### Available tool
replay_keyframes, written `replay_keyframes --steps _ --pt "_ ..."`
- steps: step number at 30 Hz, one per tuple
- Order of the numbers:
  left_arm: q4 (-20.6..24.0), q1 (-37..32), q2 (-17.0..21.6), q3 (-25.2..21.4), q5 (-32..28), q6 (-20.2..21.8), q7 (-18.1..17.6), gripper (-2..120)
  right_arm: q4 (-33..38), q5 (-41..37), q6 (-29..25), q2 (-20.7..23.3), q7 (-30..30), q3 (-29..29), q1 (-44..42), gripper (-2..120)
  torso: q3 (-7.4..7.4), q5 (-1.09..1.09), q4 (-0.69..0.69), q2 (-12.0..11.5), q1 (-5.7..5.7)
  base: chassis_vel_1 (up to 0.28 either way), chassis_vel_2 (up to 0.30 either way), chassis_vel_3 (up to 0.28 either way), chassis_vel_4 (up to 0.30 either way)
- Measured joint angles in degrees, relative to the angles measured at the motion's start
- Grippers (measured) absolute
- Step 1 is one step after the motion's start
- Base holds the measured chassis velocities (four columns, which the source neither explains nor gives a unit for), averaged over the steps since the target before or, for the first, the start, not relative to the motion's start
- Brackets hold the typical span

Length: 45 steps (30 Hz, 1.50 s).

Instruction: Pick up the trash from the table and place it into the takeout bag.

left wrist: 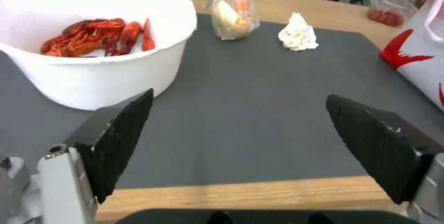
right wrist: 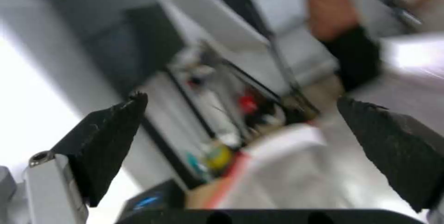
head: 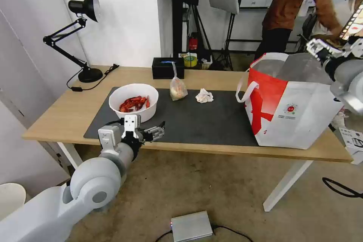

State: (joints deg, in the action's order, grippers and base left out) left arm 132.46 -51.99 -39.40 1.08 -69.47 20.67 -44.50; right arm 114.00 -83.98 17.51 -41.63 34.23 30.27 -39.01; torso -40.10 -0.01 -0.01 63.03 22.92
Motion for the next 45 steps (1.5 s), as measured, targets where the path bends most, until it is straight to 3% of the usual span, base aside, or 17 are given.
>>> replay_keyframes --steps 4,9,19,26,37,45 --pt "0.24 -2.57 -0.24 -2.22 1.2 -0.04 0.97 100 4.0 8.54 -3.28 0.43 -13.72 -2.26 -4.35 100 0.0 0.0 0.01 0.0 0.0 0.0 0.0 0.0 0.0" --pt "0.46 -4.52 -0.32 -3.81 2.2 -0.52 1.59 100 8.88 13.03 -4.86 0.65 -20.28 -4.58 -7.95 100 0.0 -0.01 0.01 0.0 -0.01 0.0 0.0 0.0 0.0" --pt "0.3 -5.26 -1.04 -4.46 3.5 -0.73 1.83 100 16.42 20.33 -4.74 1.34 -21.97 -8.76 -18.25 100 0.0 -0.01 0.01 0.0 -0.01 0.0 0.0 0.0 0.0" --pt "0.03 -8.33 -2.06 -6.77 6.43 -0.89 2.85 100 18.54 32.95 -6.23 -0.63 -20.44 -12.32 -30.66 100 0.0 0.01 0.0 0.0 -0.01 0.0 0.0 0.0 0.0" --pt "-0.24 -14.33 -2.12 -10.0 12.29 -0.55 4.28 100 19.39 42.15 -6.26 -1.87 -18.04 -11.96 -41.64 100 0.0 0.01 0.0 0.0 -0.01 0.0 0.0 0.0 0.0" --pt "-1.25 -20.51 -3.86 -12.13 18.99 -0.83 7.24 100 19.63 47.08 -8.17 -2.84 -17.87 -10.86 -50.53 100 0.0 0.01 0.0 0.01 -0.01 0.0 0.0 0.0 0.0"
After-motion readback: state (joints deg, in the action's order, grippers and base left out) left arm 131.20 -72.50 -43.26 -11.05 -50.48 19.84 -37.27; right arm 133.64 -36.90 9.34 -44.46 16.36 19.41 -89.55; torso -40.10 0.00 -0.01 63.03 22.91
